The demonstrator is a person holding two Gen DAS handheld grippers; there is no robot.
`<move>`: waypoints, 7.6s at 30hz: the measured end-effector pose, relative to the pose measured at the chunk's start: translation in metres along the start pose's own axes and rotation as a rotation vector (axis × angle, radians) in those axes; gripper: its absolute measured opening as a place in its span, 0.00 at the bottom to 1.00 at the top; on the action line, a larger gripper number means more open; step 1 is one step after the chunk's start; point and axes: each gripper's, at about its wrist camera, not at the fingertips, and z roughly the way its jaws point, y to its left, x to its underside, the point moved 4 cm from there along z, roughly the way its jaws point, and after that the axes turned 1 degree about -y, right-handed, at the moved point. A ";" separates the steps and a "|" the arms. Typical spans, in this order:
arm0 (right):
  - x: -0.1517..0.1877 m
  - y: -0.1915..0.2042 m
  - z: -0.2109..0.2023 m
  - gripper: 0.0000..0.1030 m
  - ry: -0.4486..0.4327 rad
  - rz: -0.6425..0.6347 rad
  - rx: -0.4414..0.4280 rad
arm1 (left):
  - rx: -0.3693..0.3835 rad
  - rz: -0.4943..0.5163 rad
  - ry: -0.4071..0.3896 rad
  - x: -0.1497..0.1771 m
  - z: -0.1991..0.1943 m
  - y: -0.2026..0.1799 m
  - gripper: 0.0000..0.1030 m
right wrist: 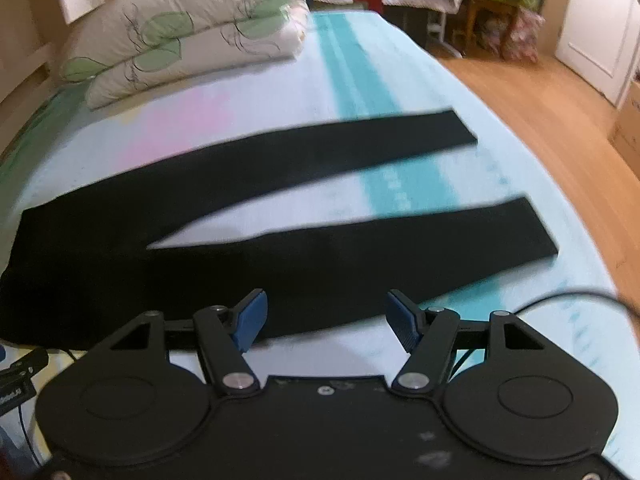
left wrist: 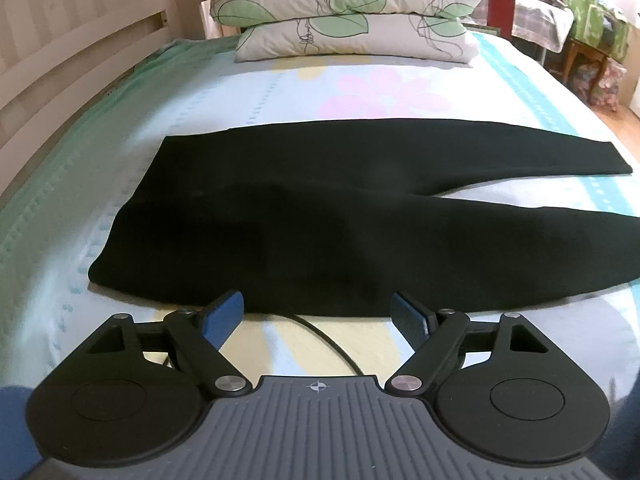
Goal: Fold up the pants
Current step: 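Reach the right gripper to the black trouser leg cuffs and close on them, then close the left gripper on the trouser waist edge while the right gripper lifts the cuffs, then carry the cuffs with the right gripper over toward the left gripper, then open both grippers to release the folded trousers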
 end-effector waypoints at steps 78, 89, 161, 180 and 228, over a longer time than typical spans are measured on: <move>-0.028 -0.160 0.097 0.05 -0.013 0.605 -0.089 | 0.294 0.478 -0.060 0.049 0.063 -0.077 0.08; -0.023 -0.162 0.082 0.05 -0.009 0.608 -0.090 | 0.391 0.350 -0.156 0.026 0.021 -0.044 0.04; -0.154 -0.144 0.281 0.17 0.040 0.524 -0.117 | 0.502 0.249 0.228 -0.166 0.228 -0.046 0.08; -0.134 -0.205 0.244 0.32 -0.043 0.515 0.031 | 0.485 0.321 0.173 -0.160 0.221 -0.048 0.07; -0.118 0.115 0.259 0.24 0.113 -0.061 -0.275 | 0.490 0.191 0.113 -0.180 0.144 0.052 0.30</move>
